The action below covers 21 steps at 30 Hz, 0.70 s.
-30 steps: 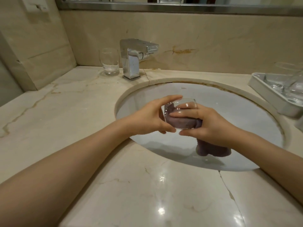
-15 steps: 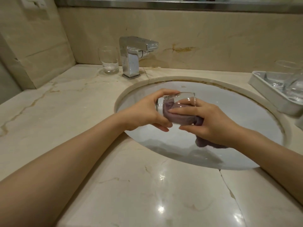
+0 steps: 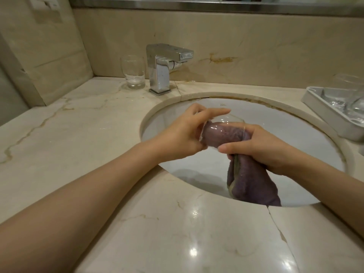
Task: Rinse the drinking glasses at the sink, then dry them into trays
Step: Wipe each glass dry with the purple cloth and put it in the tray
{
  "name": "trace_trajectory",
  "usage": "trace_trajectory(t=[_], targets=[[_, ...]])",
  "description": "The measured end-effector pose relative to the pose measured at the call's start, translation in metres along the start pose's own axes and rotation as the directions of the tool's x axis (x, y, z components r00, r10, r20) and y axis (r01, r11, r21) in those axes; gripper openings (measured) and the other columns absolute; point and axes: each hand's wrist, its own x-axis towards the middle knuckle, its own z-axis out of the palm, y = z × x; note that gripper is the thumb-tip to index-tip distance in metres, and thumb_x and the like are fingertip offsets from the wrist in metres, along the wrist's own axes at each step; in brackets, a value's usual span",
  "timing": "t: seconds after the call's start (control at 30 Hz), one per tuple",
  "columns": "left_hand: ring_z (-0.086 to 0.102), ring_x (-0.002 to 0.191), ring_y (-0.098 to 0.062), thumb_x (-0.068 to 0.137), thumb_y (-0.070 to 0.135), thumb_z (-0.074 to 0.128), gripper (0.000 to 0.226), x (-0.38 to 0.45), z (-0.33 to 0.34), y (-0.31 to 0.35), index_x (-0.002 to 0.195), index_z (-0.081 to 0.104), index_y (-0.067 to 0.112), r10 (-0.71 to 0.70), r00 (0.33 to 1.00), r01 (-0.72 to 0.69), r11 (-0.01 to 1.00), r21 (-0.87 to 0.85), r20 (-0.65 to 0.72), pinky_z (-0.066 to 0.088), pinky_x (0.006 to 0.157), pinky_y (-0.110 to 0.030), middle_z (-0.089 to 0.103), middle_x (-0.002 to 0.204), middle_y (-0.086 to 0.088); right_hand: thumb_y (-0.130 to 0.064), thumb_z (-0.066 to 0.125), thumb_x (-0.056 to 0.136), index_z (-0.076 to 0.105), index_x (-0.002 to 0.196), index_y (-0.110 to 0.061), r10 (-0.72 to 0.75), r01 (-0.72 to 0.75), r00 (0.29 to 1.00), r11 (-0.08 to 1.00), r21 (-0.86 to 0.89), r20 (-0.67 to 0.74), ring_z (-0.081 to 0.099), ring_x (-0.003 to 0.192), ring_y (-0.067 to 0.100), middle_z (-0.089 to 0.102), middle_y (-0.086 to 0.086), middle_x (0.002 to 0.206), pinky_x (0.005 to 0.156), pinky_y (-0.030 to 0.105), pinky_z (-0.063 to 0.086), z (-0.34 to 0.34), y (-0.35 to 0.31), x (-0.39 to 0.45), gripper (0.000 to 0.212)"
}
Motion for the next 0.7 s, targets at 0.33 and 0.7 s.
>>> trace_trajectory(t=[0.33, 0.7], targets=[[0.069, 0.097, -0.027, 0.073, -0.014, 0.072, 0.083, 0.001, -0.006, 0.004, 0.138, 0.047, 0.030, -0.285, 0.917, 0.396, 0.745, -0.537, 0.281, 0.060, 0.073, -0.040, 0.054, 0.129, -0.006, -0.026, 0.070, 0.073, 0.063, 0.123, -0.032, -0.505, 0.379, 0.847, 0.360, -0.852, 0.163, 0.053, 0.102, 0.010, 0.060, 0.003, 0.125, 0.084, 0.025, 0.044, -0.011, 0.012, -0.002, 0.050], [0.044, 0.111, -0.018, 0.075, 0.002, 0.076, 0.087, -0.001, 0.008, 0.005, 0.139, 0.027, 0.036, 0.144, 0.989, -0.133, 0.971, 0.197, -0.042, 0.038, 0.087, -0.015, 0.033, 0.118, 0.000, -0.015, 0.079, 0.065, 0.071, 0.093, -0.022, 0.091, -0.094, 0.992, 0.995, 0.024, 0.088, 0.058, 0.060, 0.011, 0.066, 0.002, 0.075, 0.056, 0.021, 0.052, -0.014, -0.013, -0.002, 0.030]])
